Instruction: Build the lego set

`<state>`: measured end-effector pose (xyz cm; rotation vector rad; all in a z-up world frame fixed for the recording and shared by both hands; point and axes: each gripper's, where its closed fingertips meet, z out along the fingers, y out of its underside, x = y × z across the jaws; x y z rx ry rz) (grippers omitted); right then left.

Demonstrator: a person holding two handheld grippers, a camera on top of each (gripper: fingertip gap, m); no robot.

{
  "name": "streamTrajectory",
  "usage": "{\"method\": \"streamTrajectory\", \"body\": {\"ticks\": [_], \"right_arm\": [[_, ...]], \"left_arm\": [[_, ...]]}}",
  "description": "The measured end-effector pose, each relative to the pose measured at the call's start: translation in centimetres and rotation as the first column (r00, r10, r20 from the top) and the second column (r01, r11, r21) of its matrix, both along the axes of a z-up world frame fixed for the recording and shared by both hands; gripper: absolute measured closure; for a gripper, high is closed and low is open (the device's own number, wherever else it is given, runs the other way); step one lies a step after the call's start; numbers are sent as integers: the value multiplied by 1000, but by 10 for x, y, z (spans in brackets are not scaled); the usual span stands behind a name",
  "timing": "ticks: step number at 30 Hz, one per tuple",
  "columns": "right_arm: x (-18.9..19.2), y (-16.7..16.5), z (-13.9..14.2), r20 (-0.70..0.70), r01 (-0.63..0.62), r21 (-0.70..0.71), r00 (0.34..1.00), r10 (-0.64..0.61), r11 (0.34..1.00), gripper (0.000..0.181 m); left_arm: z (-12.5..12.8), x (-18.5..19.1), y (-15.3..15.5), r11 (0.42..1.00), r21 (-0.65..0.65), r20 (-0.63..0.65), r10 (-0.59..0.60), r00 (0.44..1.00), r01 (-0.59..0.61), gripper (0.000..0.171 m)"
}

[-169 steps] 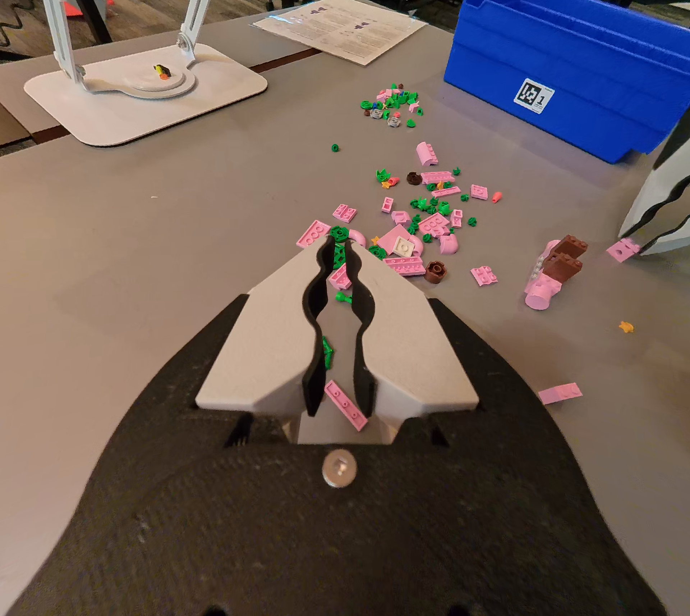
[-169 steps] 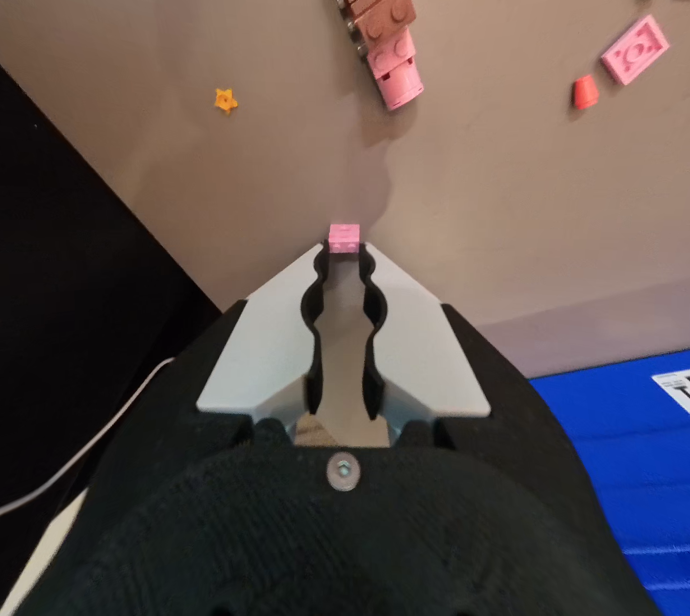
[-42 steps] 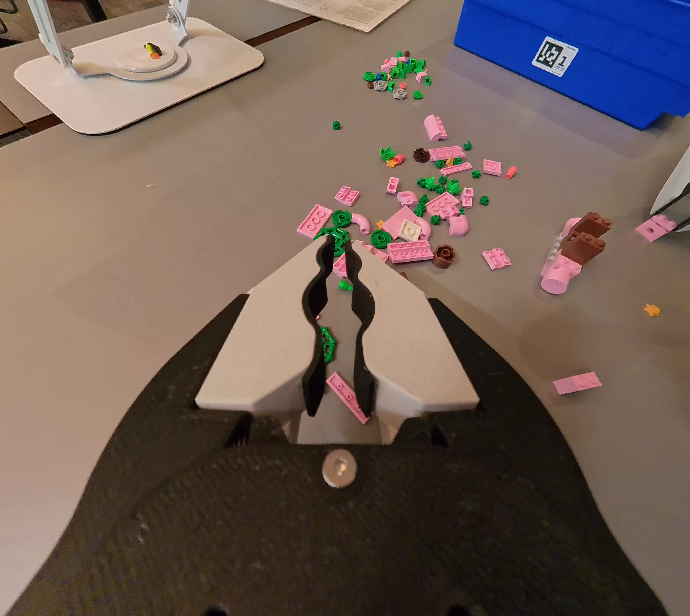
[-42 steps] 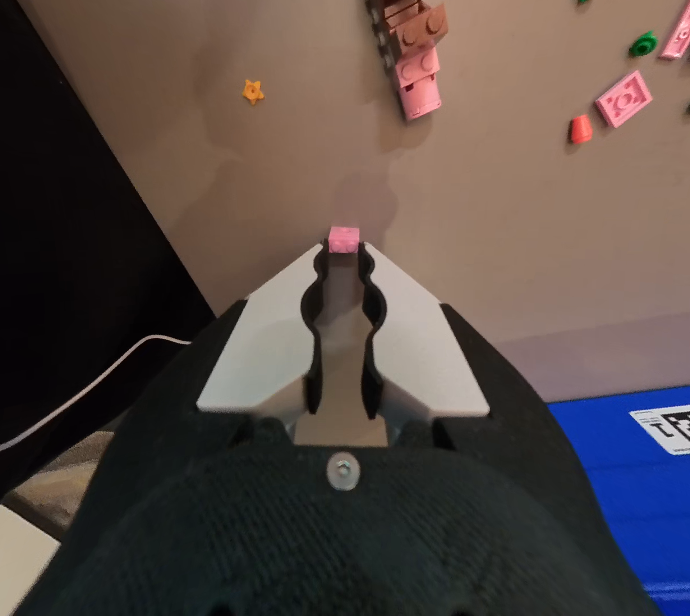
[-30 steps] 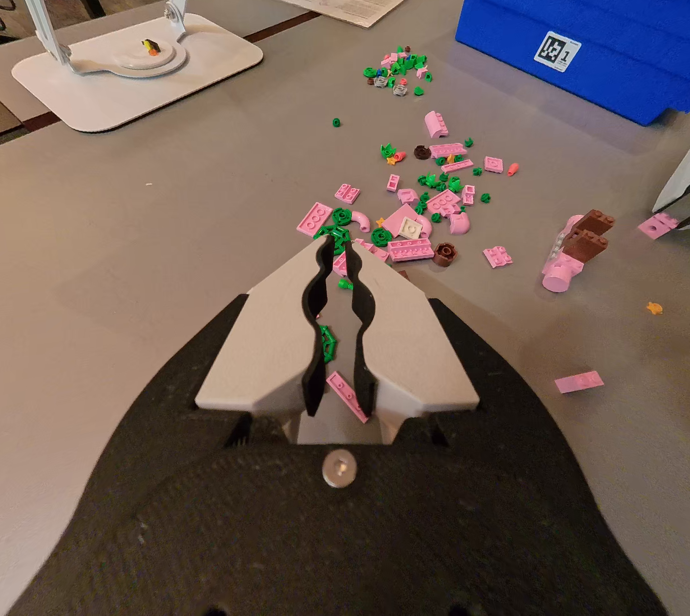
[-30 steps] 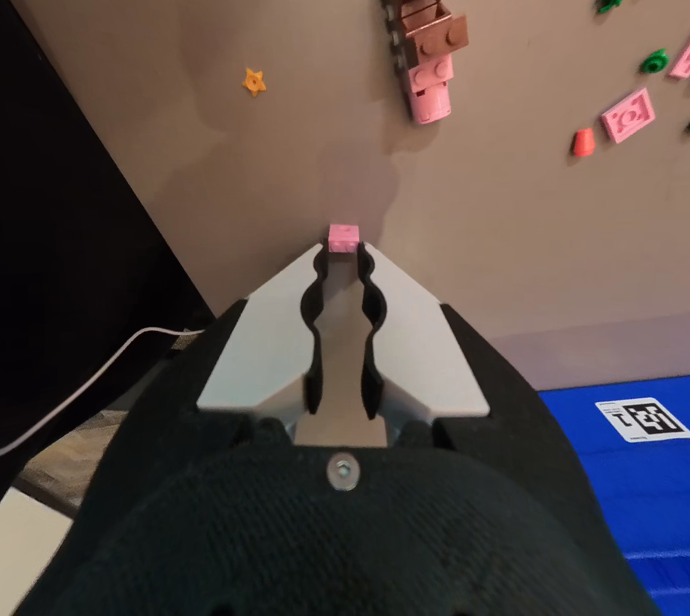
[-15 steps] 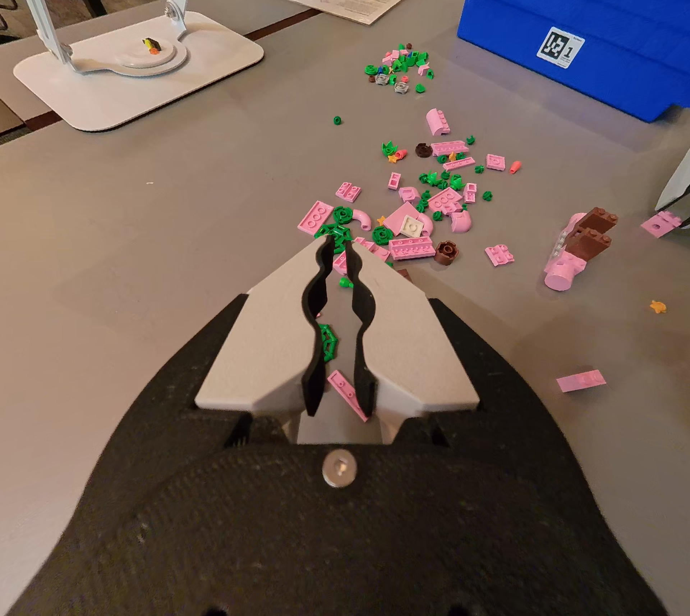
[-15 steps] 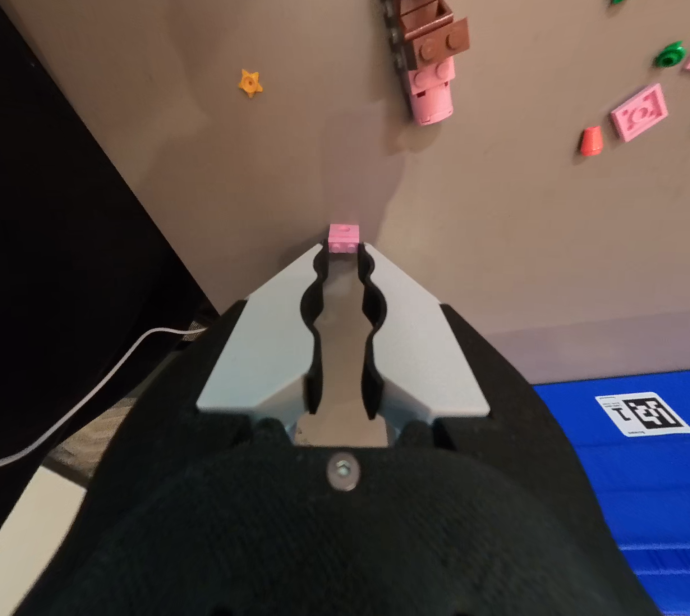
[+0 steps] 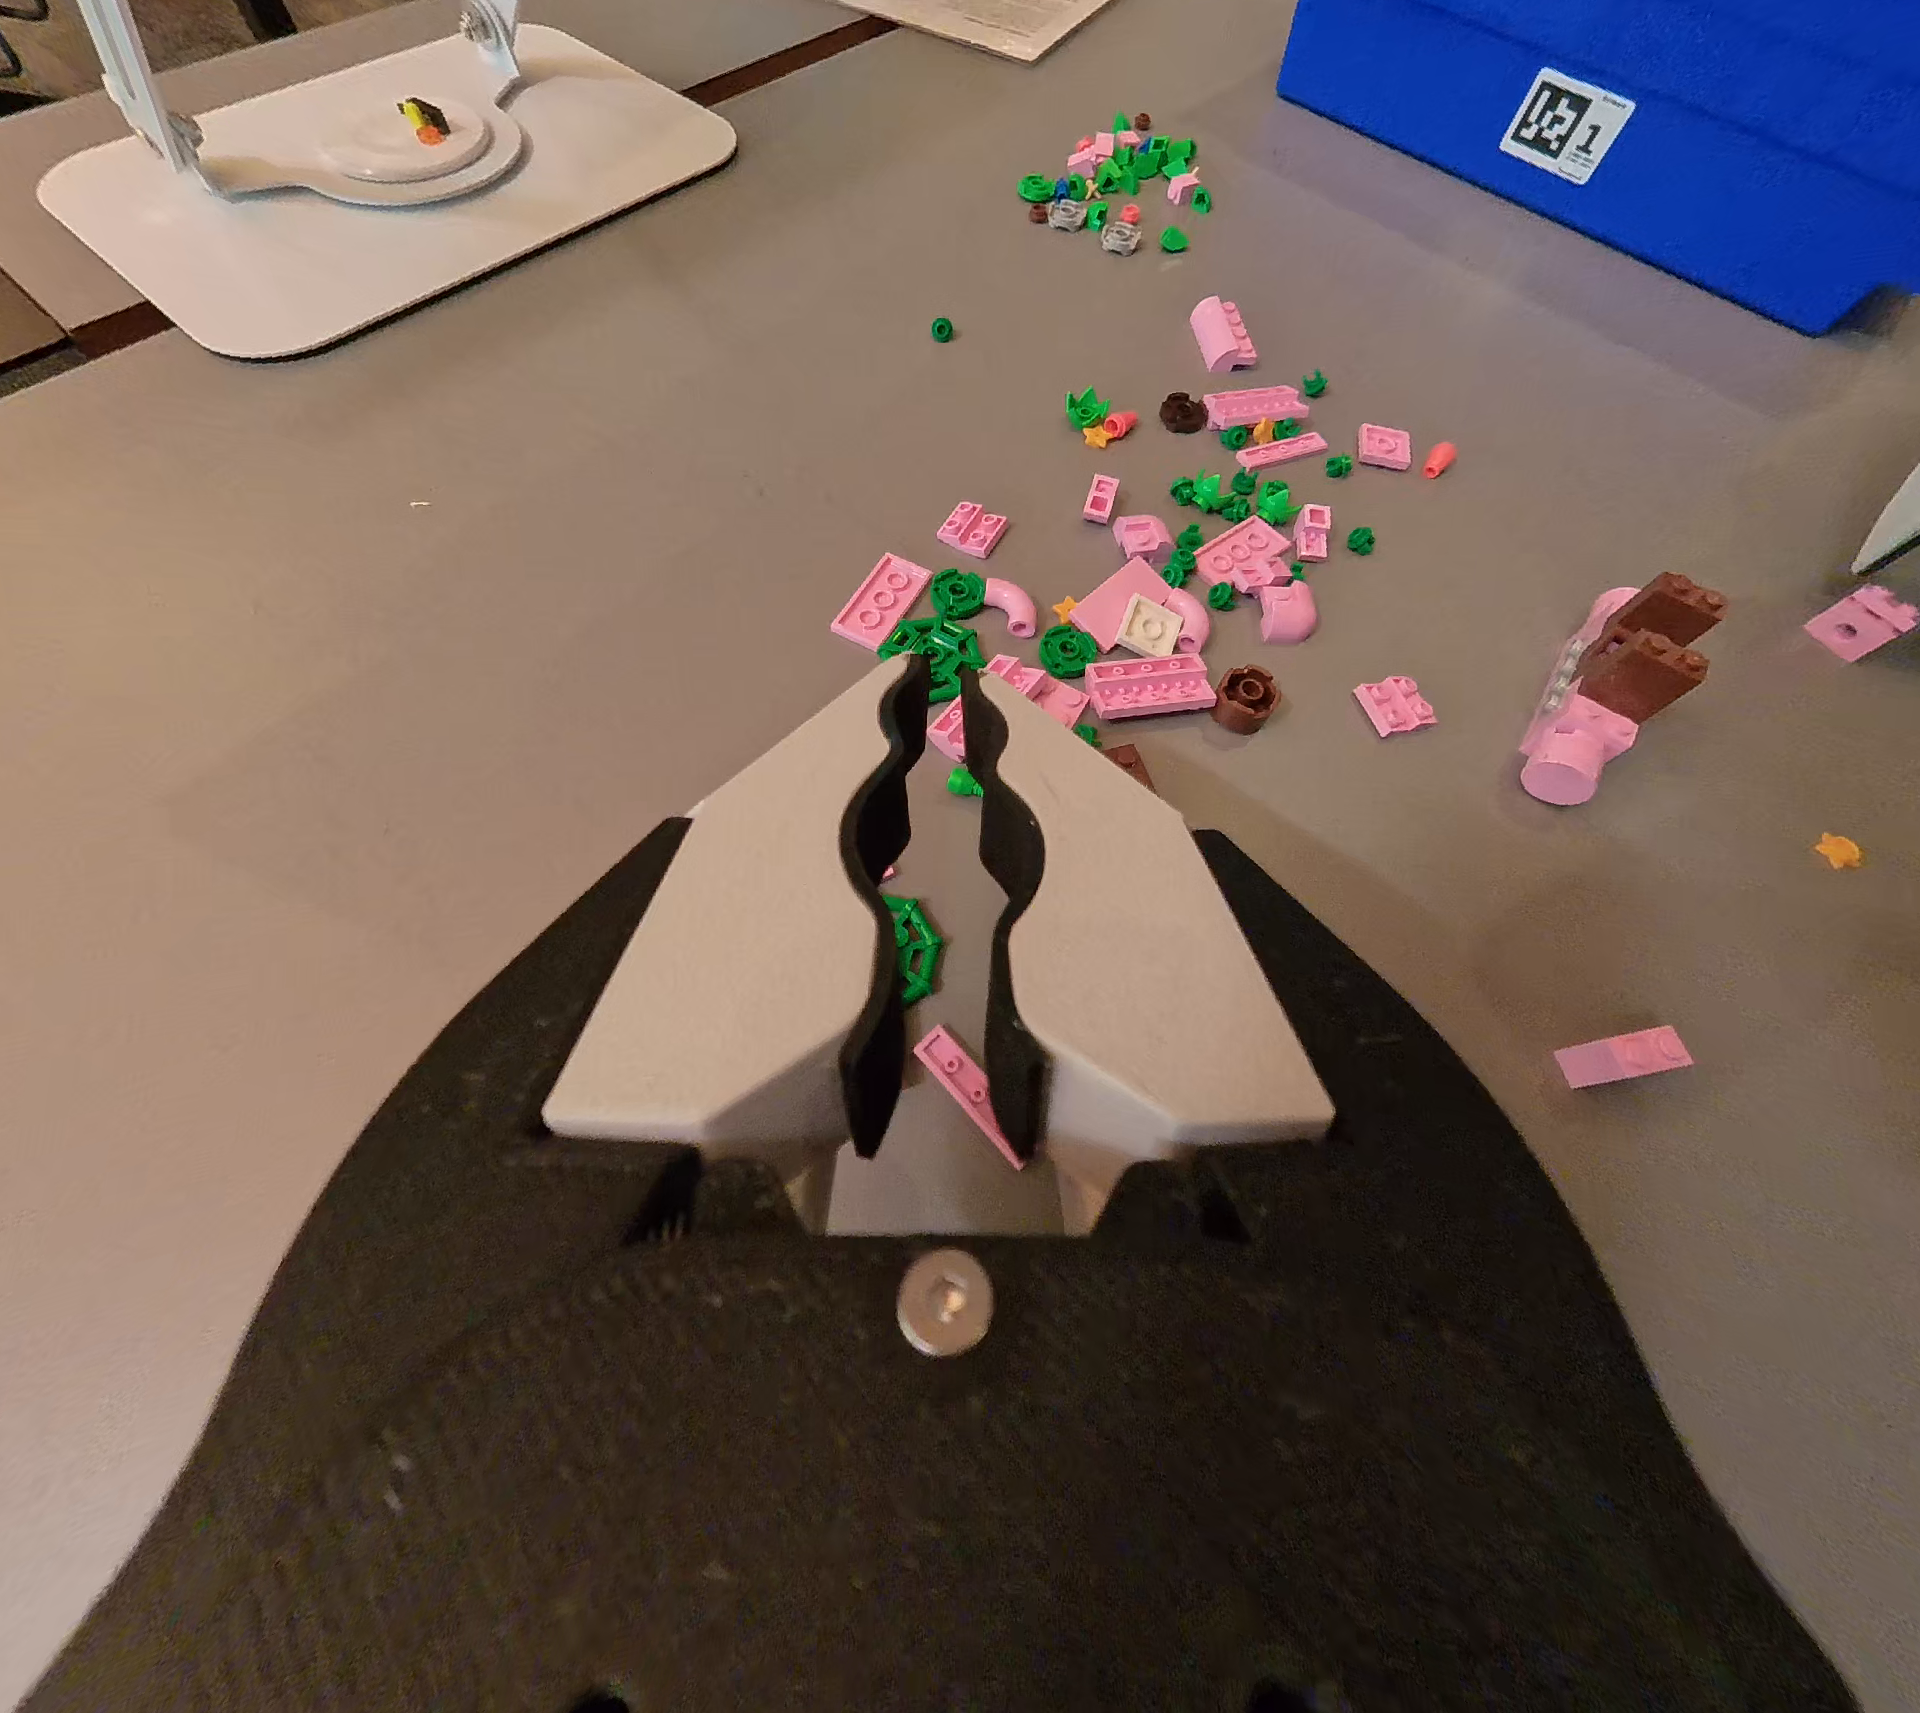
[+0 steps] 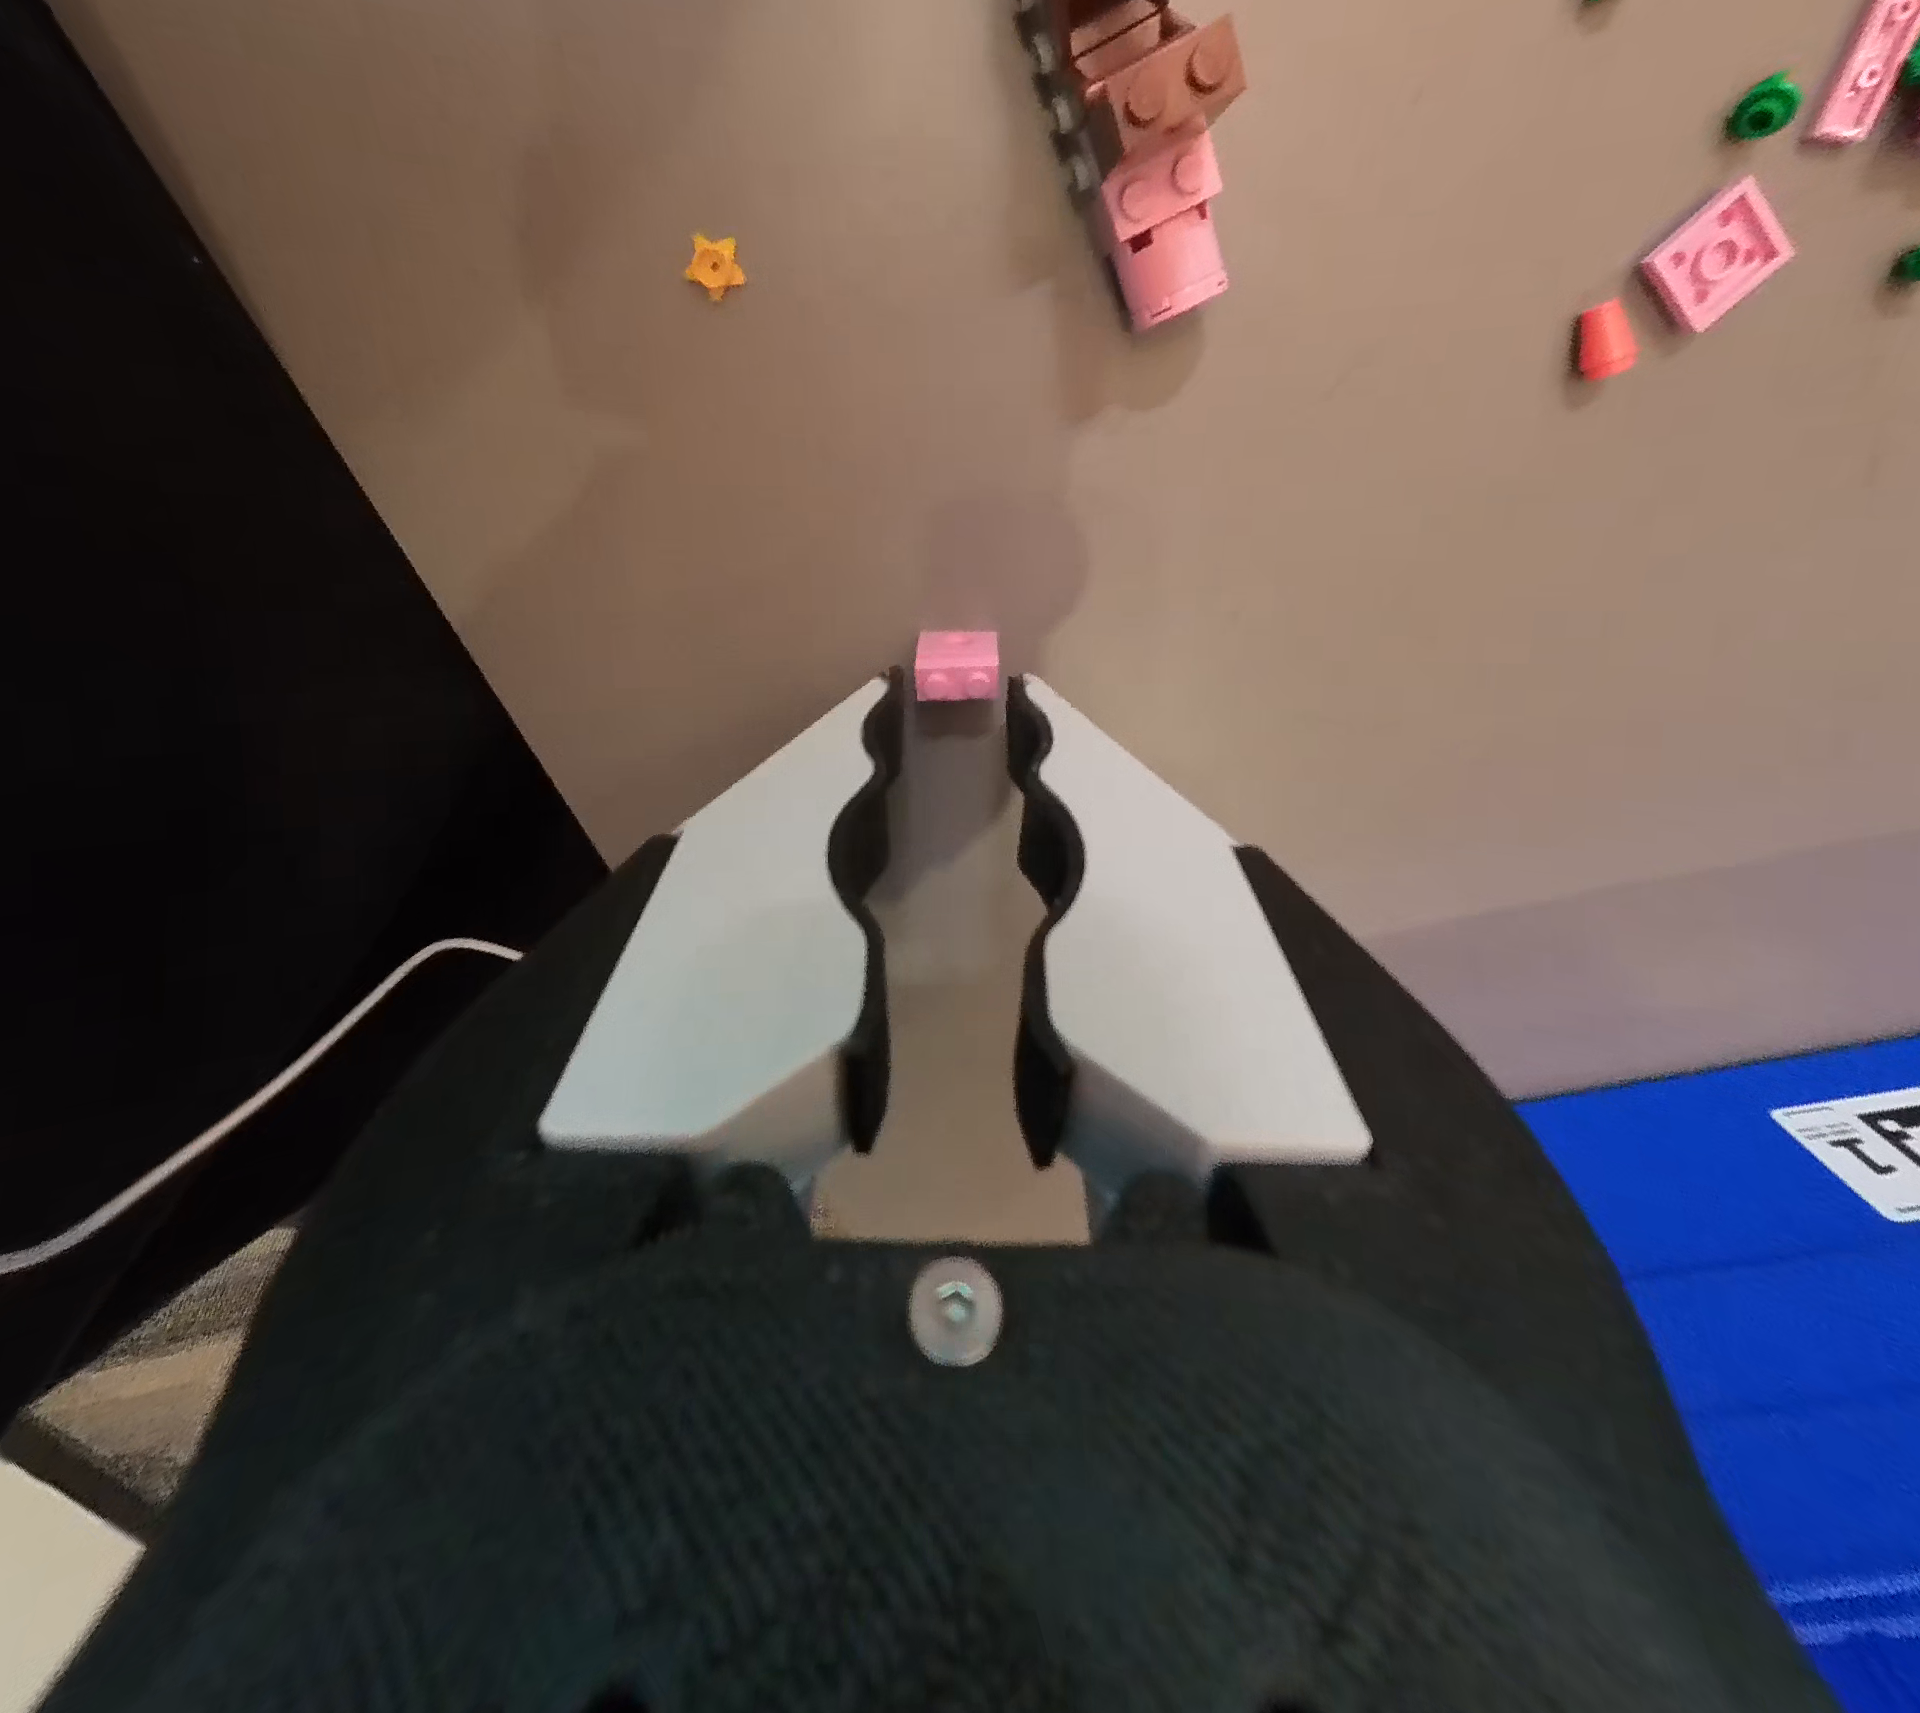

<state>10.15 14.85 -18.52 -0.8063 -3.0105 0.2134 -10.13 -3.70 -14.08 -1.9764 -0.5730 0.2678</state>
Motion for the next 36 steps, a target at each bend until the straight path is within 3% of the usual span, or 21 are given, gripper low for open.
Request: {"method": "streamTrajectory", "body": {"ticks": [13, 21, 36], "right_arm": [[0, -3, -3, 17, -21, 5, 1000, 21, 1000, 167], [1, -3, -3, 78, -56, 85, 996, 50, 995, 168], [1, -4, -5, 233, -8, 165, 972, -31, 986, 168]], "left_arm": [[0, 0, 0, 1000, -2, 0, 1, 1000, -1, 167], [-1, 0, -1, 1000, -4, 0, 0, 1000, 0, 167], [-1, 0, 0, 1000, -3, 1, -3, 1000, 3, 167]]}}
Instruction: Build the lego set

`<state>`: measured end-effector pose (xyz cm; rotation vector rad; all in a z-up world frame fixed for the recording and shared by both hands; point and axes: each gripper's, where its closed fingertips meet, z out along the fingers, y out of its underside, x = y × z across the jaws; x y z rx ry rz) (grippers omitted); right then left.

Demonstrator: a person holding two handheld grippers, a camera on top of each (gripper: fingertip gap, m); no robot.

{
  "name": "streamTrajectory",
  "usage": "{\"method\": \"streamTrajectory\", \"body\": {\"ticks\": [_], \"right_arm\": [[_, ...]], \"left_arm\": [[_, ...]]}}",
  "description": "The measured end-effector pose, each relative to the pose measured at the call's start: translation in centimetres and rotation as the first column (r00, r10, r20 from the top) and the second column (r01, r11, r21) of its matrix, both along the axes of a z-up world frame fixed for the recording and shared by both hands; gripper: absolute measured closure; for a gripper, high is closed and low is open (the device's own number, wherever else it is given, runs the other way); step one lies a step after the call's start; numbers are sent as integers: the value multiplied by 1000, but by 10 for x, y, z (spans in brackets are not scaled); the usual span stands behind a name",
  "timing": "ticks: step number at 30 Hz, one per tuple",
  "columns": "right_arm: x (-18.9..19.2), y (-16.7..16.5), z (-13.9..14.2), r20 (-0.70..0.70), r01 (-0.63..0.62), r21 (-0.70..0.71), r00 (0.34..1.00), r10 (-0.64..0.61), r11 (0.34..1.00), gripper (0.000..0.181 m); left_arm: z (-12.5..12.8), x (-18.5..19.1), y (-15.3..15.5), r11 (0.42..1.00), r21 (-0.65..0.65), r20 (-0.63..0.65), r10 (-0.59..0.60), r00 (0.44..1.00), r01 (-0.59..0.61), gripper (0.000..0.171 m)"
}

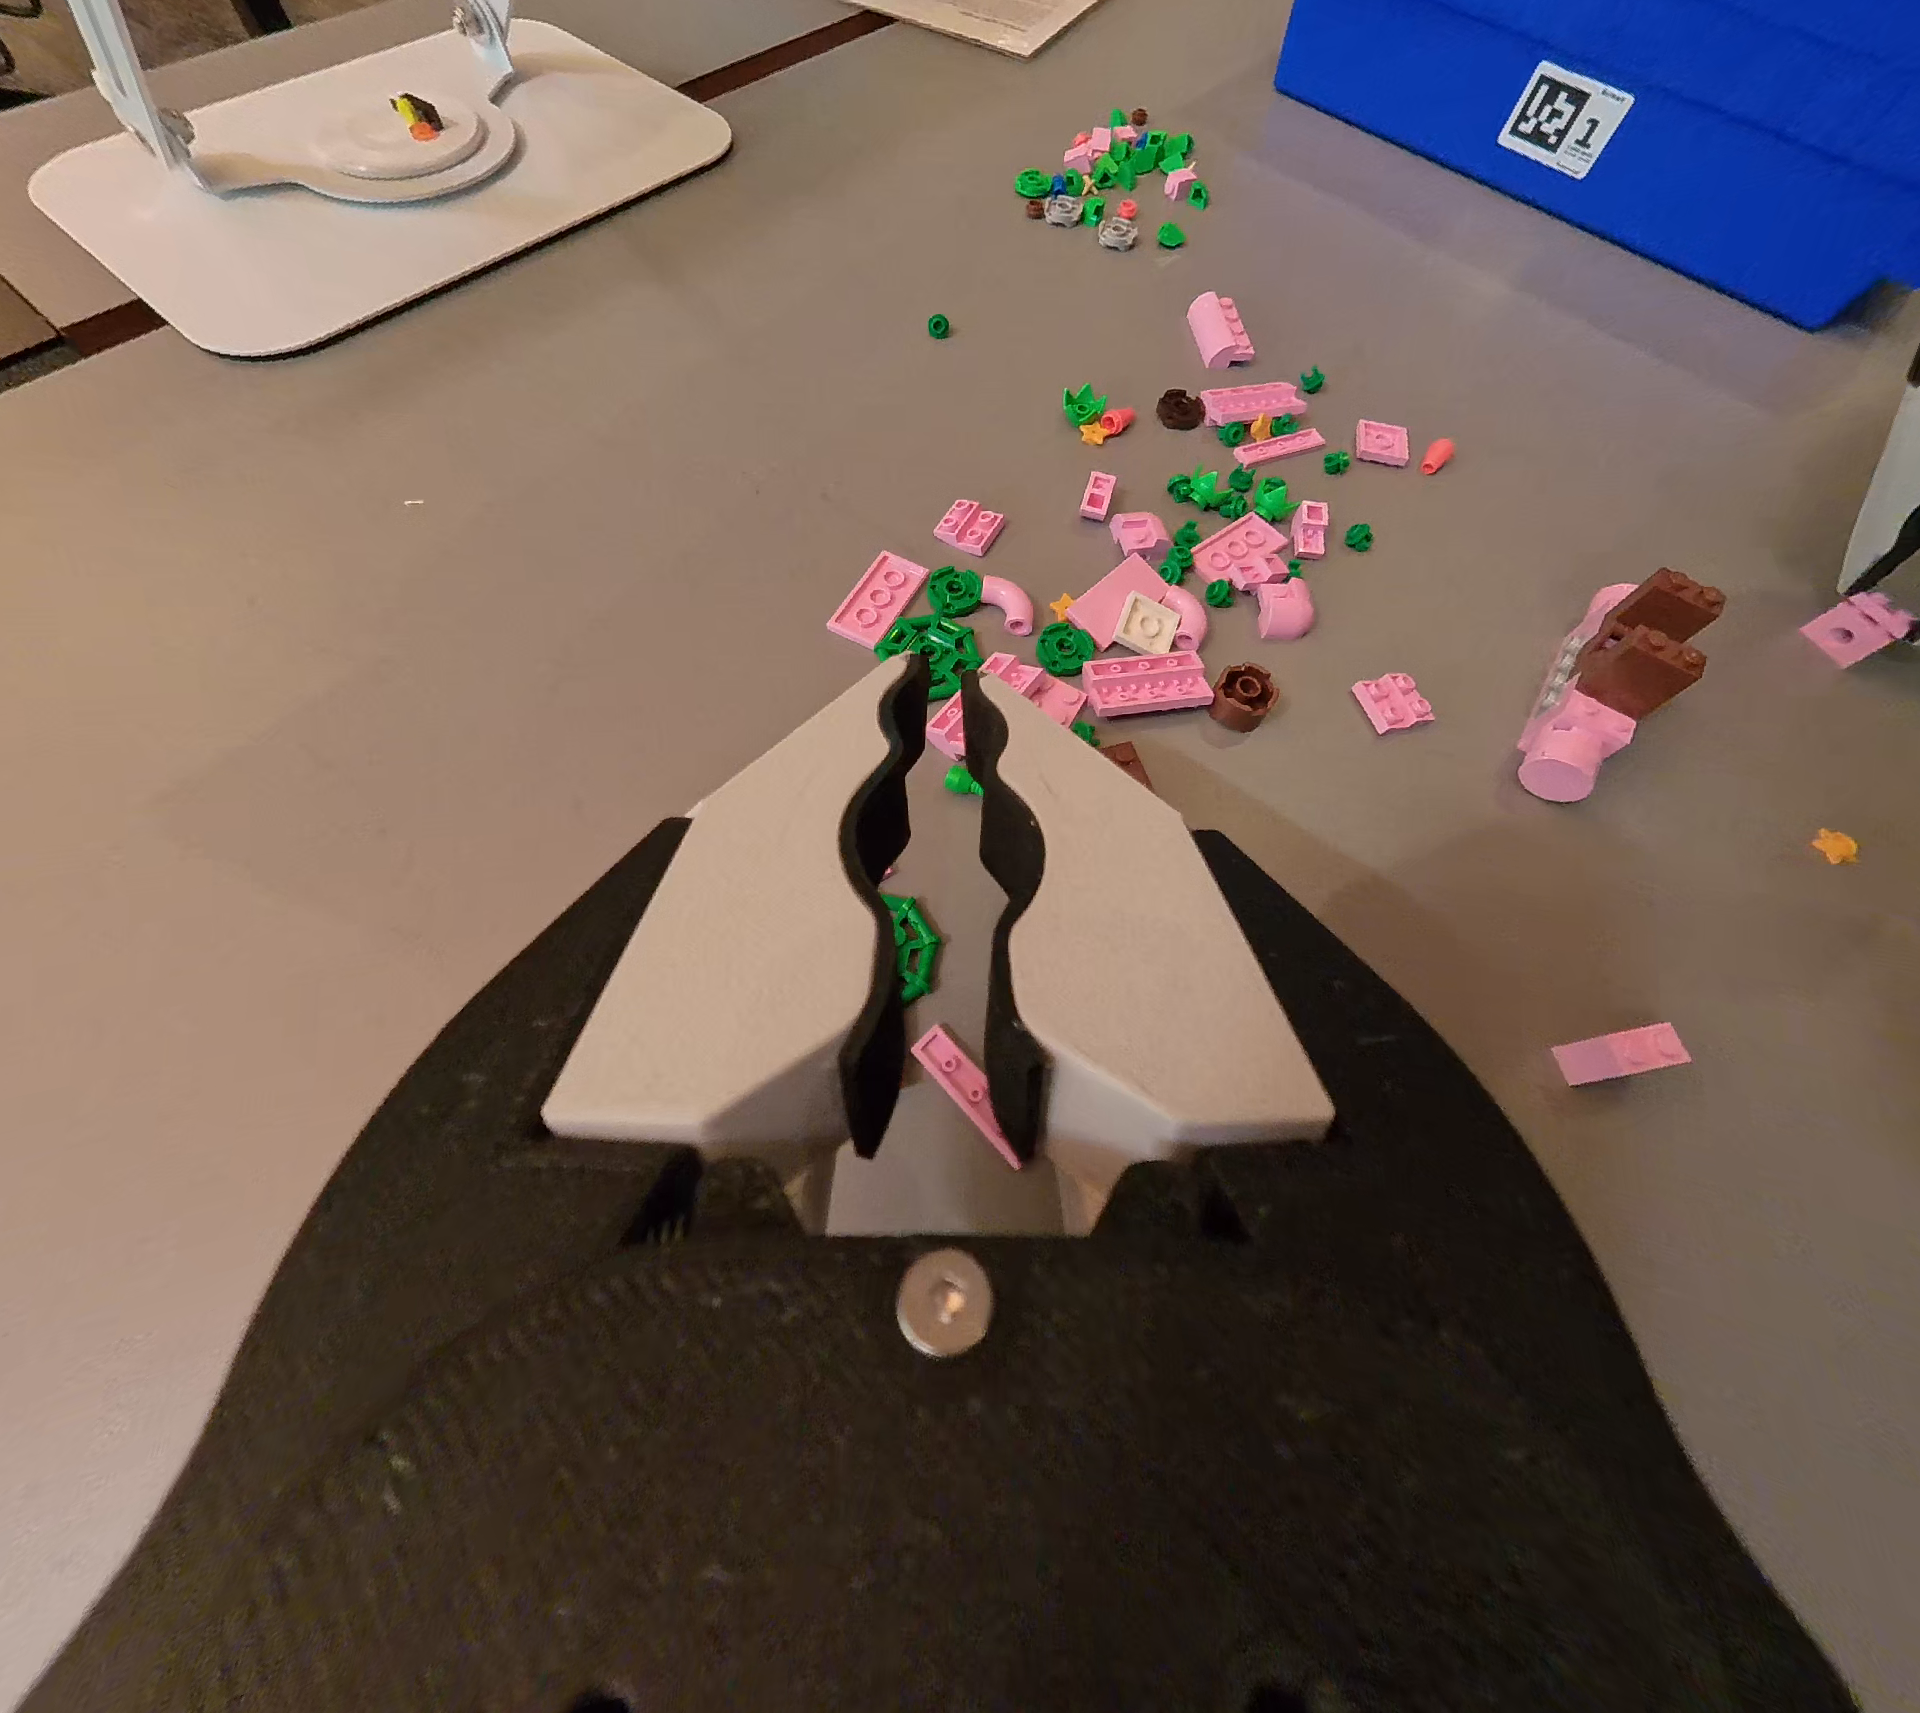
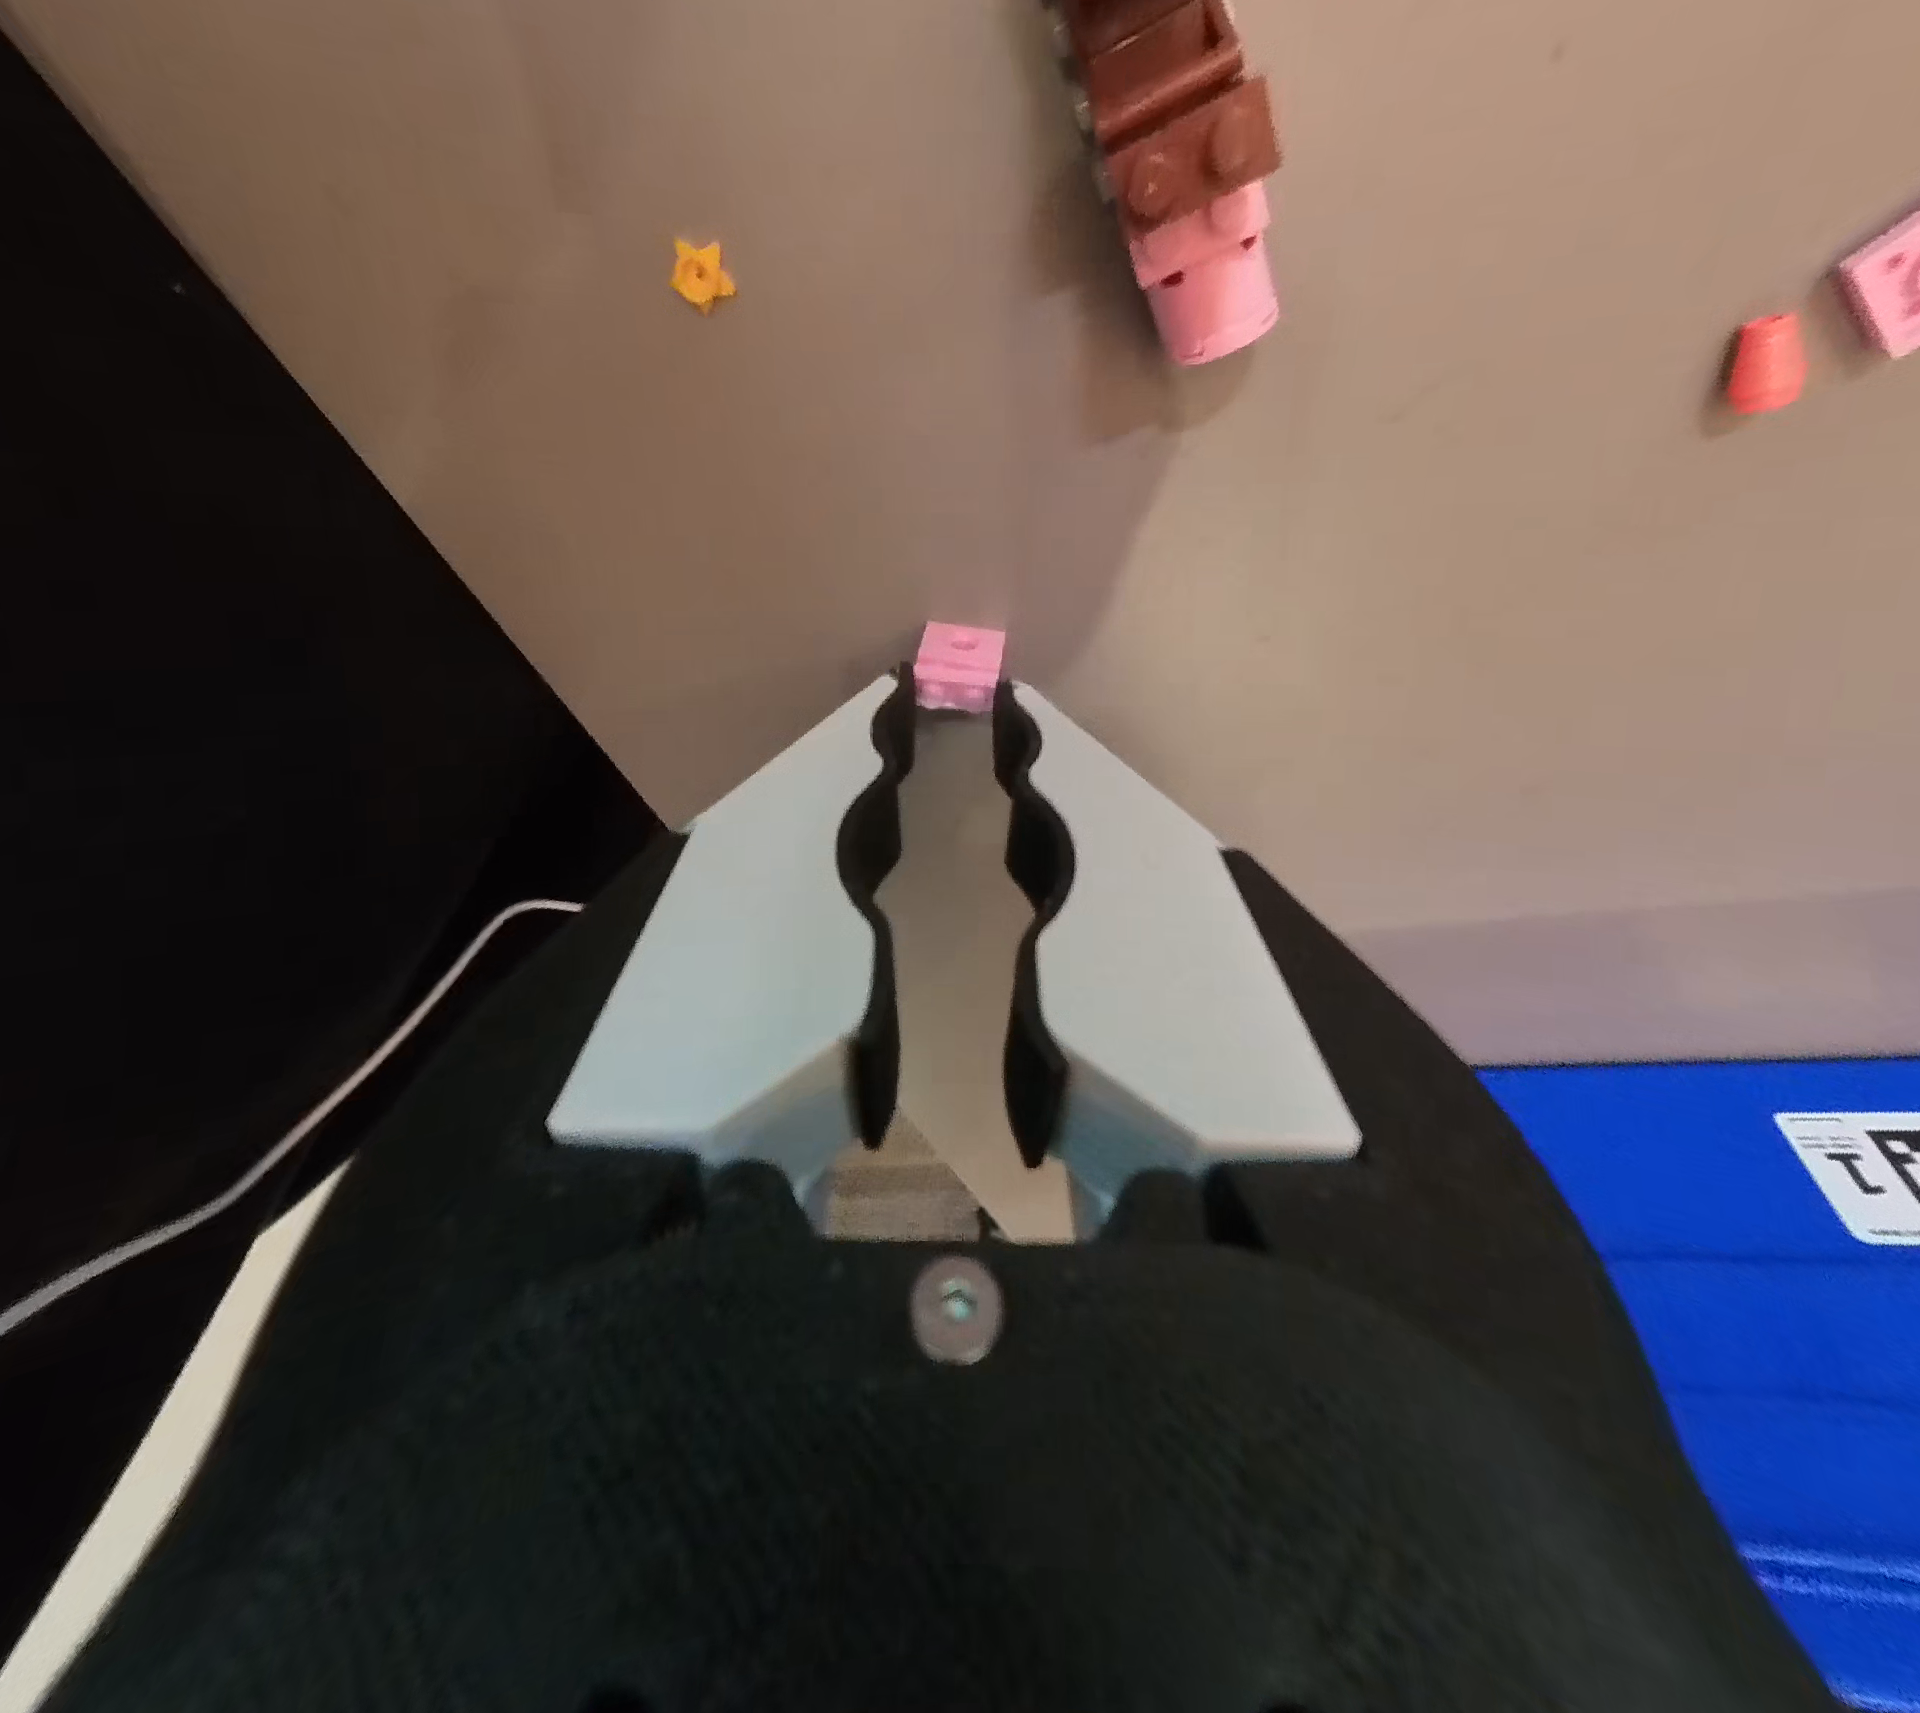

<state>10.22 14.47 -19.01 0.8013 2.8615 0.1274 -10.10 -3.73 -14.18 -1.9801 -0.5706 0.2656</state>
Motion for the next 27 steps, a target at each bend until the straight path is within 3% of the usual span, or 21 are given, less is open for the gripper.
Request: {"method": "streamTrajectory", "body": {"ticks": [6, 16, 21, 23, 25, 27], "right_arm": [[0, -1, -1, 12, 35, -17, 999, -35, 999, 168], [-7, -3, 9, -214, 67, -220, 970, -115, 973, 167], [-39, -18, 53, -508, -89, -340, 855, -103, 936, 167], [-50, -14, 64, -577, -108, -328, 809, -109, 938, 167], [-51, -5, 63, -562, -81, -326, 818, -124, 942, 167], [-38, 3, 56, -457, -2, -352, 873, -170, 936, 167]], "left_arm": [[1, -1, -1, 1000, 7, -1, 3, 1000, -3, 167], [9, 6, 5, 998, 61, 0, -32, 999, 32, 165], [31, 20, 16, 964, 242, 48, -125, 991, 110, 158], [40, 27, 21, 936, 325, 71, -168, 983, 136, 155], [44, 33, 25, 920, 359, 82, -195, 977, 153, 155], [45, 36, 29, 914, 375, 83, -201, 976, 156, 155]]}}
